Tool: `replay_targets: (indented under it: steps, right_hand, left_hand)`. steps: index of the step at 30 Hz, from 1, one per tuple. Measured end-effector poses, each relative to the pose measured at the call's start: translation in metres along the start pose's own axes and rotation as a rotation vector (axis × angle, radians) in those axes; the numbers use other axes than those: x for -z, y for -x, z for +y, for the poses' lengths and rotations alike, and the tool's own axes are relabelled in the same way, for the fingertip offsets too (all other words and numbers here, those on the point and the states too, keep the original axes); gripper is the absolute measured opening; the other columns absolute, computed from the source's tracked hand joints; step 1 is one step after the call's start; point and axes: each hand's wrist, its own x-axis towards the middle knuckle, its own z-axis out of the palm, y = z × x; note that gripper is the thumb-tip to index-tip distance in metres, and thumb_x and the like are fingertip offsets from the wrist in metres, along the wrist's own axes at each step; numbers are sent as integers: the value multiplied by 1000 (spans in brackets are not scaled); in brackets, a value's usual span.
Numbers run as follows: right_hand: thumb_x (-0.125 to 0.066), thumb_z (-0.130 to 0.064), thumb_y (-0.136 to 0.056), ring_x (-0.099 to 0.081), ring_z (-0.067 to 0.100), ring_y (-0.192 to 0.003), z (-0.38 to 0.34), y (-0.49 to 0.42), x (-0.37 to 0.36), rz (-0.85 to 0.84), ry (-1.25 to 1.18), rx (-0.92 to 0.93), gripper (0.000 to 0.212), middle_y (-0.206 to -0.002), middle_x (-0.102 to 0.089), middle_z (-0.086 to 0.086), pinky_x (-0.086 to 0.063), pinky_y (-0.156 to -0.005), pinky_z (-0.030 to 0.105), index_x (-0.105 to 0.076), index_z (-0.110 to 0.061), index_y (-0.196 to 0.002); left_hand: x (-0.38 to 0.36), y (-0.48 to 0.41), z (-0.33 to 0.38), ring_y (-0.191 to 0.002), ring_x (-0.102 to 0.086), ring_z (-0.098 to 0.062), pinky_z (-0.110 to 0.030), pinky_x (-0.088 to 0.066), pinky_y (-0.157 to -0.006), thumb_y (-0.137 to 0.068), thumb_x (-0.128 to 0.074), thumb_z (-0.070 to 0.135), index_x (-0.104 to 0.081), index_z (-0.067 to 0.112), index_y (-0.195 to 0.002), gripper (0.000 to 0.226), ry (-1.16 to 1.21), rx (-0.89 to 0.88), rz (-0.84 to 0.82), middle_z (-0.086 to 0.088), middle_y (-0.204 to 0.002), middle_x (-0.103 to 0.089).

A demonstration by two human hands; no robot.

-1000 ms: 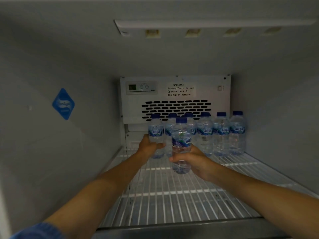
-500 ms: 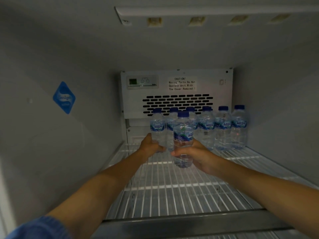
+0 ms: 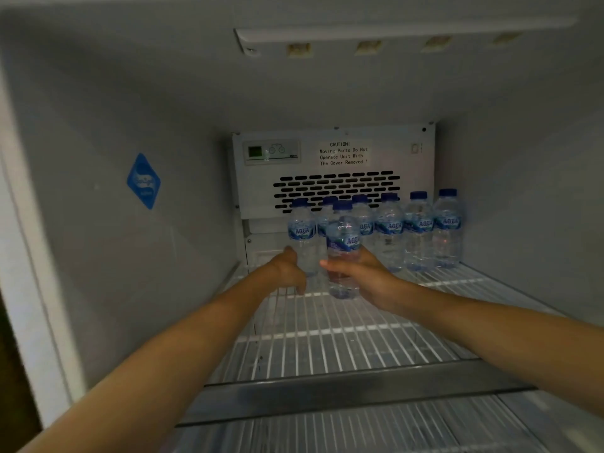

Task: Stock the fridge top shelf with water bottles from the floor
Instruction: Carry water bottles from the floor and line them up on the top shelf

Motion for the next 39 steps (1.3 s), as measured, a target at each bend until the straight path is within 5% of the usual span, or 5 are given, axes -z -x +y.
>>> replay_targets:
  steps: [6, 11, 16, 23, 39]
  right_hand:
    - [-67, -15, -81, -68, 22, -81, -4, -4, -38, 164, -120, -211, 46, -100, -69, 14, -53, -57, 30, -51, -5, -123]
    - [-46, -8, -88, -59, 23, -81, -14, 5, -31, -9, -173, -242, 16, -90, -65, 13, -48, -80, 35, -62, -8, -88]
    - [-51, -38, -96, -54, 7, -95, -7, 9, -4, -148, 601, -188, 15, -114, -61, -2, -43, -91, 26, -58, -25, -97]
    - [-43, -67, -88, -21, 15, -145, 0, 22, -8, -539, 1020, -147, 75, -160, -14, -9, -19, -117, 29, -21, -33, -151]
    - [-25, -68, -92, 5, 14, -148, -2, 15, -7, -677, 1308, -148, 73, -161, 7, -12, 4, -118, 37, 0, -36, -152]
  left_hand:
    - [-13, 47, 11, -119, -52, -21, -30, -48, -92, -74, -76, 1, -21, 6, -144, 88, 150, -197, -31, -13, -131, -50]
    - [-20, 39, 0, -110, -60, -21, -38, -51, -96, -63, -87, 25, -44, 8, -125, 77, 341, -259, 172, -6, -121, -61]
    - [-8, 34, -9, -114, -57, -25, -35, -48, -97, -63, -86, 10, -45, 4, -129, 78, 338, -220, 288, -9, -124, -59]
    - [28, 20, -24, -109, -60, -25, -38, -50, -96, -55, -86, 7, -54, 8, -124, 76, 365, -101, 341, -9, -122, -63]
    - [31, -16, -31, -98, -57, -22, -25, -49, -72, -70, -77, 4, -56, 10, -121, 56, 386, 16, 303, -6, -114, -62]
